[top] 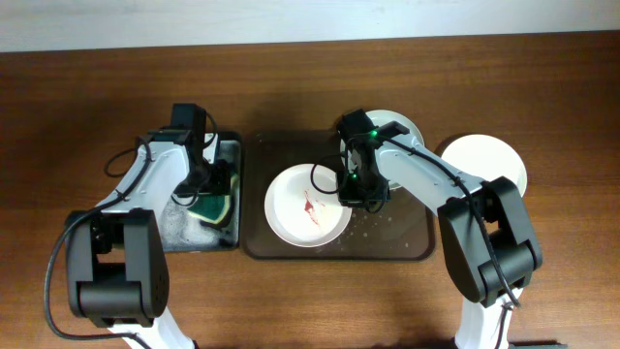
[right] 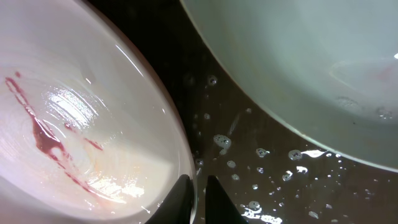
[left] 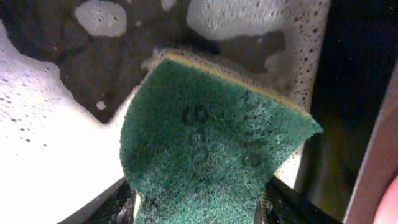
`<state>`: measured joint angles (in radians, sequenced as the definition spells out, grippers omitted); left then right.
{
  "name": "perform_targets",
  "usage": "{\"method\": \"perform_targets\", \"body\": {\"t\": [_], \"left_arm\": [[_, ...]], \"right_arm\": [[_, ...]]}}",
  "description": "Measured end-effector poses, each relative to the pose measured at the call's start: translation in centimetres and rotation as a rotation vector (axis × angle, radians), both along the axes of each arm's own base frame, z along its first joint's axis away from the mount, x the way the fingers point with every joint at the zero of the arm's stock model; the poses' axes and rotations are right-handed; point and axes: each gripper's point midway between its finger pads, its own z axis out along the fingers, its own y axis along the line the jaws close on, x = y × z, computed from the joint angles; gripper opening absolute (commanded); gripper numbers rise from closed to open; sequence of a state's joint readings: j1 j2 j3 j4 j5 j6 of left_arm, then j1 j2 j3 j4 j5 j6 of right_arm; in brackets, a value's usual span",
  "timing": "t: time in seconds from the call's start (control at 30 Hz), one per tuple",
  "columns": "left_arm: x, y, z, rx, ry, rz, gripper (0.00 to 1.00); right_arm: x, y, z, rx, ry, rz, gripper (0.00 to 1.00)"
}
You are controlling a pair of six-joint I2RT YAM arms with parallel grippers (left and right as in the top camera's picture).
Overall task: Clean dirty plates on tray and stack at the side
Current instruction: 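Dip the sponge in the soapy tray with the left gripper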
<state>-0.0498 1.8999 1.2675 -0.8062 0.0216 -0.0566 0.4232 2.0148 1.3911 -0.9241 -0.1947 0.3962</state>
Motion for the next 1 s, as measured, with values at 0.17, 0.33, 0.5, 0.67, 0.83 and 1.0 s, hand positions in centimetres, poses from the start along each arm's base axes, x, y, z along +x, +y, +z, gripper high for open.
{"method": "perform_targets", "body": {"t": [0.17, 0.33, 0.5, 0.67, 0.83, 1.0], "left_arm": [[-0.2, 0.0, -0.5, 0.0, 0.002, 0.0, 0.35], [-0.5, 0.0, -0.7, 0.001, 0.005, -0.001, 0.25], [-1.2, 0.1, -1.2, 0.0, 0.001, 0.002, 0.54], [-3.0, 0.2, -2.4, 0.003, 0.052, -0.001, 0.39], [-3.1, 0.2, -2.4, 0.002, 0.057, 0.001, 0.0], [-3.2, -0.1, -2.3, -0.013, 0.062, 0.0, 0.0]], "right_arm": [[0.0, 0.0, 0.0, 0.0, 0.0, 0.001, 0.11], [0.0, 0.0, 0.0, 0.0, 0.0, 0.003, 0.11], [0.0, 0.0, 0.0, 0.0, -0.001, 0.003, 0.11], [0.0, 0.0, 0.0, 0.0, -0.001, 0.004, 0.11], [0.0, 0.0, 0.0, 0.0, -0.001, 0.003, 0.1], [0.0, 0.0, 0.0, 0.0, -0.001, 0.003, 0.11]]}}
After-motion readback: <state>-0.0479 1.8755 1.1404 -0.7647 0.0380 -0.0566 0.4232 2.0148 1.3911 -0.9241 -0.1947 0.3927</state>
